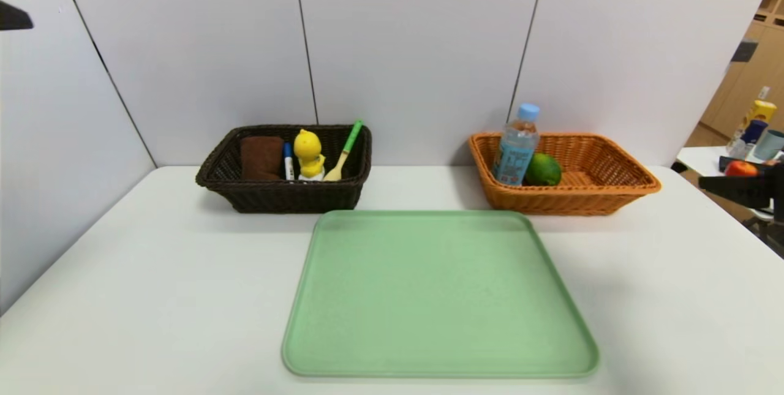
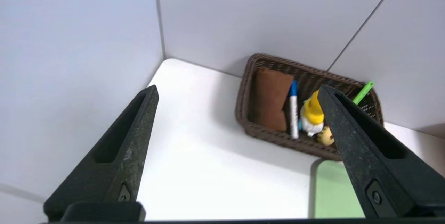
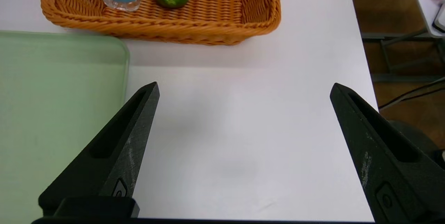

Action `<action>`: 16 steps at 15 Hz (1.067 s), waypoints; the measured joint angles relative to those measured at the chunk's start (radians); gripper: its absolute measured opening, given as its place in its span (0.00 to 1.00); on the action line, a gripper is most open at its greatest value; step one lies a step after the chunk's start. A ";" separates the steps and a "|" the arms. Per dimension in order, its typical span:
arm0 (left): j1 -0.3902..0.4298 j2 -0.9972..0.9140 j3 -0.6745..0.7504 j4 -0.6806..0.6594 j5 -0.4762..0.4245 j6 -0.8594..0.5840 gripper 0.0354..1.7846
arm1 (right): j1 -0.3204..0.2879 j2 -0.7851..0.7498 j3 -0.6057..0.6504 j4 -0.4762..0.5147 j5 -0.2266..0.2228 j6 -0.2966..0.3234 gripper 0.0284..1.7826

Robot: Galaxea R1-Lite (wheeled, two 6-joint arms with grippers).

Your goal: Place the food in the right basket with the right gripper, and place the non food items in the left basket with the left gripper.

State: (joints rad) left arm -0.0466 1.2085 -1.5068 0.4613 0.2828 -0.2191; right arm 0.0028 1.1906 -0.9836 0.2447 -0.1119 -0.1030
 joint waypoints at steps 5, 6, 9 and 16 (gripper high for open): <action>0.021 -0.409 0.400 -0.002 0.017 0.042 0.93 | -0.004 -0.359 0.266 -0.087 -0.001 -0.001 0.95; 0.021 -0.492 0.468 -0.003 0.016 0.060 0.93 | -0.004 -0.442 0.313 -0.090 0.001 -0.002 0.95; 0.023 -0.723 0.641 -0.003 0.006 0.096 0.94 | 0.001 -0.671 0.434 -0.096 0.006 -0.016 0.95; 0.042 -1.078 0.903 -0.019 -0.145 0.281 0.94 | 0.003 -1.081 0.656 -0.106 0.039 -0.143 0.95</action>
State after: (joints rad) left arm -0.0043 0.1309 -0.6036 0.4419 0.1381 0.0615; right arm 0.0057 0.1100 -0.3281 0.1389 -0.0730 -0.2457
